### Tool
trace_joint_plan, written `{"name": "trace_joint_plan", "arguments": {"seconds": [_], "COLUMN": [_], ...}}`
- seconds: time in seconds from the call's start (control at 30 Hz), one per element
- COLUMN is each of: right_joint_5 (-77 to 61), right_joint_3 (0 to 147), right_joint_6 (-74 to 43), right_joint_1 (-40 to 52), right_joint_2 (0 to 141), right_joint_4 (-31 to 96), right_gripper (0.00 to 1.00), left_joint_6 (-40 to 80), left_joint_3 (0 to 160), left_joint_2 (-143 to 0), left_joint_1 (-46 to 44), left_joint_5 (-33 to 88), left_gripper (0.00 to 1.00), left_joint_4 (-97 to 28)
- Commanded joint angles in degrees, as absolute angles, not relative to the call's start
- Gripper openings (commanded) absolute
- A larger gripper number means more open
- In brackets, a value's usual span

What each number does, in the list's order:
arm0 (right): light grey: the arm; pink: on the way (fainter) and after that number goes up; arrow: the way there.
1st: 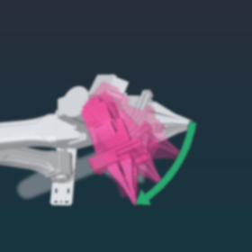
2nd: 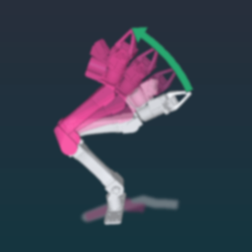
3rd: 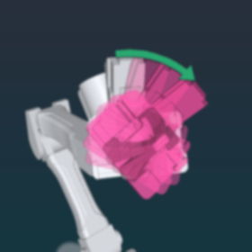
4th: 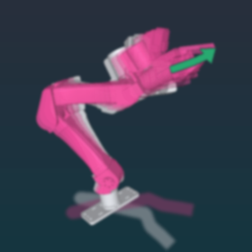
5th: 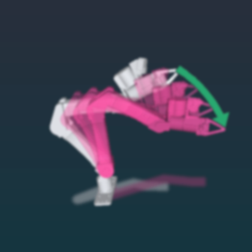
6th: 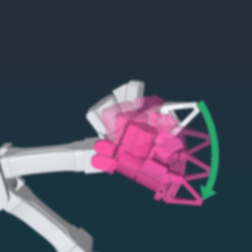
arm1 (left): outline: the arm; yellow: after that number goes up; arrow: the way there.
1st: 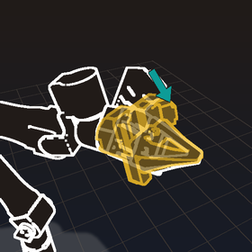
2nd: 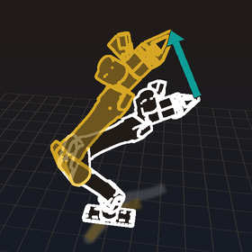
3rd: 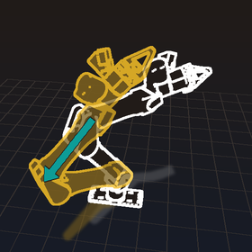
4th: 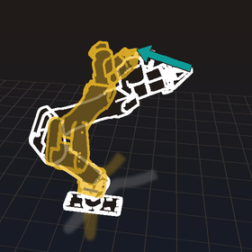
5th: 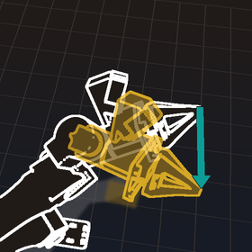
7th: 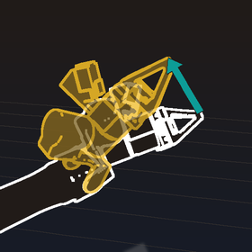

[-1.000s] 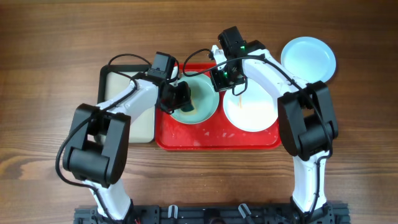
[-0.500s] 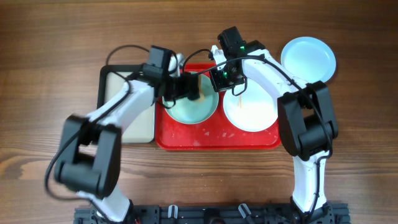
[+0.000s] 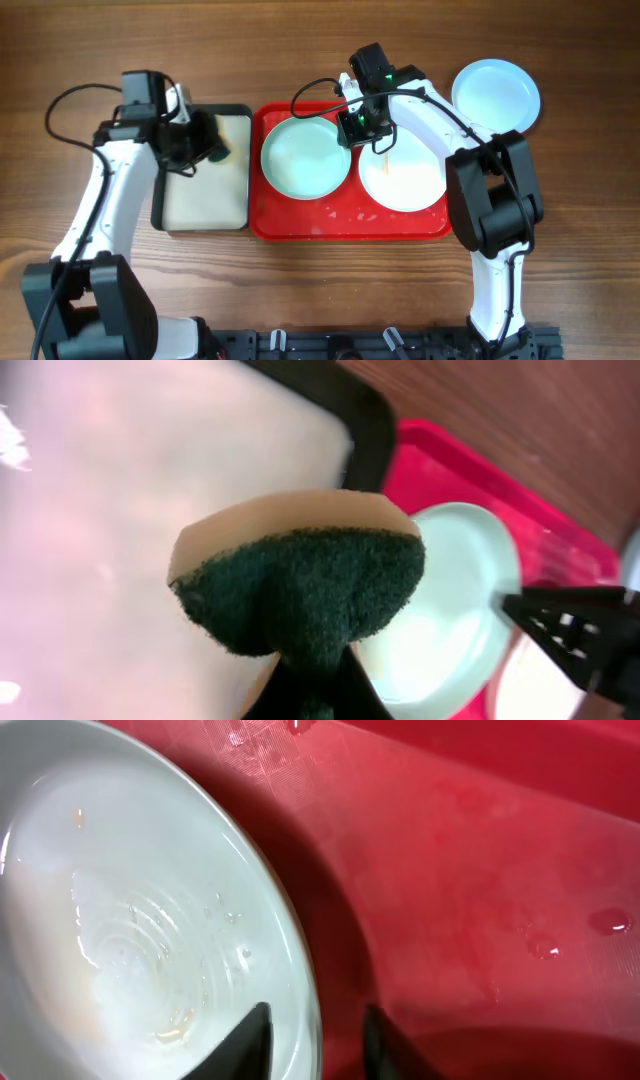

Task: Clean dirty plates on tray and stack at the side
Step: 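Move the sponge back over the black tray with the left gripper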

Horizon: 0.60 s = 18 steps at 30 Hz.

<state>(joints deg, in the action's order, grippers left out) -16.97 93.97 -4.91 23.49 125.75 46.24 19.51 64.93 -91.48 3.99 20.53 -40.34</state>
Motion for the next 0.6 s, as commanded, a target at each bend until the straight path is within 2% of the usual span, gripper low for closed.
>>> {"name": "trace_joint_plan", "arguments": {"seconds": [0.0, 0.17, 0.23, 0.33, 0.47, 0.5, 0.53, 0.57], "right_joint_5": [-18.0, -18.0, -18.0, -18.0, -18.0, -17.8, -17.4, -16.8], "right_joint_3": [93.6, 93.1, 93.1, 93.1, 93.1, 93.1, 93.1, 93.1], "right_joint_6": [-5.1, -5.1, -5.1, -5.1, -5.1, -5.1, -5.1, -5.3], "right_joint_1": [23.8, 23.9, 24.2, 25.1, 26.3, 26.5, 26.6, 26.6], "right_joint_2": [126.5, 127.2, 127.8, 128.1, 128.1, 128.1, 128.1, 128.1], "right_joint_4": [46.1, 45.5, 45.4, 44.8, 44.4, 44.4, 44.4, 44.4], "right_gripper": [0.36, 0.38, 0.35, 0.25, 0.24, 0.2, 0.09, 0.04], "left_joint_6": [13.8, 7.1, 6.2, 6.2, 6.2, 6.2, 6.2, 6.2], "left_joint_3": [64.8, 64.7, 64.7, 64.7, 64.7, 64.7, 64.7, 64.7], "left_joint_2": [-90.9, -91.7, -92.1, -93.3, -96.2, -96.9, -97.6, -98.1], "left_joint_1": [6.2, 6.1, 6.1, 6.1, 6.1, 6.1, 6.1, 6.1], "left_joint_5": [15.9, 14.6, 13.5, 13.4, 13.4, 13.4, 13.4, 13.4], "left_gripper": [0.04, 0.04, 0.04, 0.04, 0.04, 0.04, 0.04, 0.04], "left_joint_4": [-41.0, -40.9, -40.9, -40.9, -40.0, -39.8, -39.7, -39.6]}}
